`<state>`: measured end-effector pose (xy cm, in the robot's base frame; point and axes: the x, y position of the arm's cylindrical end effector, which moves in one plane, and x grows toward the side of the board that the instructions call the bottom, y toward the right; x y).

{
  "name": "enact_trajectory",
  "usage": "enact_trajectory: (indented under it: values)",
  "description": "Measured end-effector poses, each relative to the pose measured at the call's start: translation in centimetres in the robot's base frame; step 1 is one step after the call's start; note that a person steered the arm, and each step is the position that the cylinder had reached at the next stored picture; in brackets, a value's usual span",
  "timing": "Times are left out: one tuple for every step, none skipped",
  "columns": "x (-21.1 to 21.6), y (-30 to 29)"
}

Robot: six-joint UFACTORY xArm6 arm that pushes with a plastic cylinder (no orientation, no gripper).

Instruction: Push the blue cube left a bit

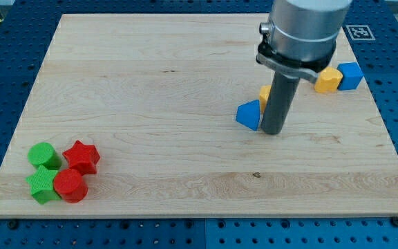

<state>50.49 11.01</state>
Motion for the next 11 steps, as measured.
enact_trajectory:
  values:
    - [5.1,-0.6]
    - [7.0,-3.9]
    - [5.0,-9.0]
    - [2.1,-9.8]
    - [2.4,-4.8]
    - [3.4,1.6]
    - [2.8,7.8]
    - [-0.4,12.3]
    - [-4.4,15.5]
    - [-8.7,17.3]
    - [-12.0,17.5]
